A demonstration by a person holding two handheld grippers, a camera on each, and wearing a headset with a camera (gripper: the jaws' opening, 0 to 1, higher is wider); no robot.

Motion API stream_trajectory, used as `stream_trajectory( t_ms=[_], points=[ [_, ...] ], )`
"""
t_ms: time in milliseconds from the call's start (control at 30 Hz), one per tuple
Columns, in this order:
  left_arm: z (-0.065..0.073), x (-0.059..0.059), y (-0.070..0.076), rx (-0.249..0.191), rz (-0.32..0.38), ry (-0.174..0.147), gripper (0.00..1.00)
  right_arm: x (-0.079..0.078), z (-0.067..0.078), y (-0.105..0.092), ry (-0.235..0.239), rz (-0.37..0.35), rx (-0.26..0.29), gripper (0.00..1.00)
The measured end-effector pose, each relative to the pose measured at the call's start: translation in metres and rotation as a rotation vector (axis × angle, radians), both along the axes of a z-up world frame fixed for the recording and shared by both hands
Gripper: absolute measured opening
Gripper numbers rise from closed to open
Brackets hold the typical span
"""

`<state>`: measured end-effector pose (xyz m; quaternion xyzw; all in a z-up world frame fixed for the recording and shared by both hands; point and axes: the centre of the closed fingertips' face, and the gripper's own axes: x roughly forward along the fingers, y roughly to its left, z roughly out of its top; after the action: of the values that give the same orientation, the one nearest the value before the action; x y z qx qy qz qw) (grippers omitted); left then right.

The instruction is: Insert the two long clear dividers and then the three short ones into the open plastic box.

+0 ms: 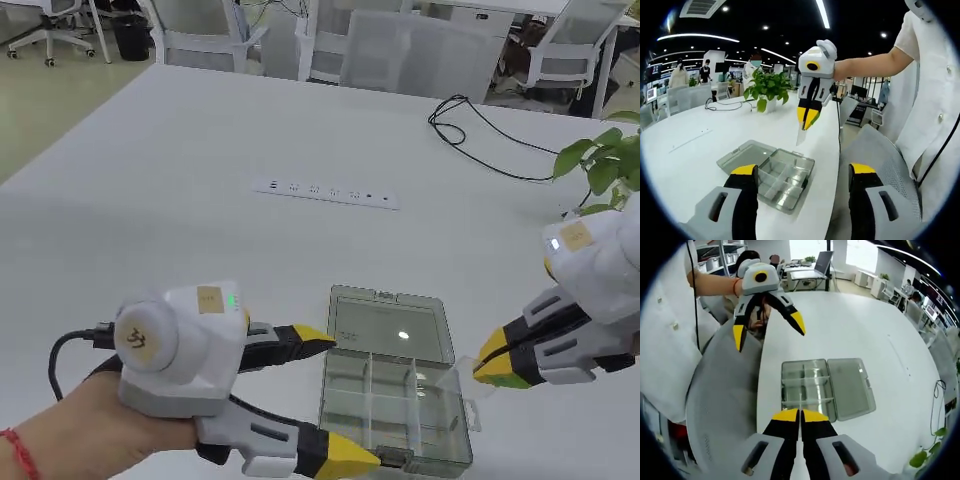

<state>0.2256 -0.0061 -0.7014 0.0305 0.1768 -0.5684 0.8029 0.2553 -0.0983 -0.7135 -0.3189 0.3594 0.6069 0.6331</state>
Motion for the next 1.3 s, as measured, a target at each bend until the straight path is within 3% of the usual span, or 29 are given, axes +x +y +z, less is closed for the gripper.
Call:
stream_trajectory(
  t_ms=[200,267,400,600,900,1300],
  points=[
    [-0.006,0.003,0.005,0.002,0.012,0.009,0.81,0.007,-0.02,-0.003,0.003,-0.001,-0.02,0.03],
    [-0.008,0.003,0.006,0.002,0.019,0.015,0.84,0.011,-0.032,-0.007,-0.005,0.007,-0.042,0.03],
    [-0.009,0.005,0.007,-0.001,0.025,0.009,0.91,0.013,-0.037,-0.004,-0.003,0.006,-0.049,0.03],
    [-0.011,0.004,0.007,0.003,0.022,0.019,0.94,0.015,-0.045,-0.002,-0.005,0.008,-0.063,0.03],
    [-0.014,0.005,0.006,0.005,0.022,0.023,1.0,0.016,-0.048,-0.002,-0.014,0.018,-0.078,0.03],
    [-0.016,0.005,0.006,0.008,0.023,0.026,1.0,0.016,-0.05,0.001,-0.011,0.032,-0.088,0.03]
  ],
)
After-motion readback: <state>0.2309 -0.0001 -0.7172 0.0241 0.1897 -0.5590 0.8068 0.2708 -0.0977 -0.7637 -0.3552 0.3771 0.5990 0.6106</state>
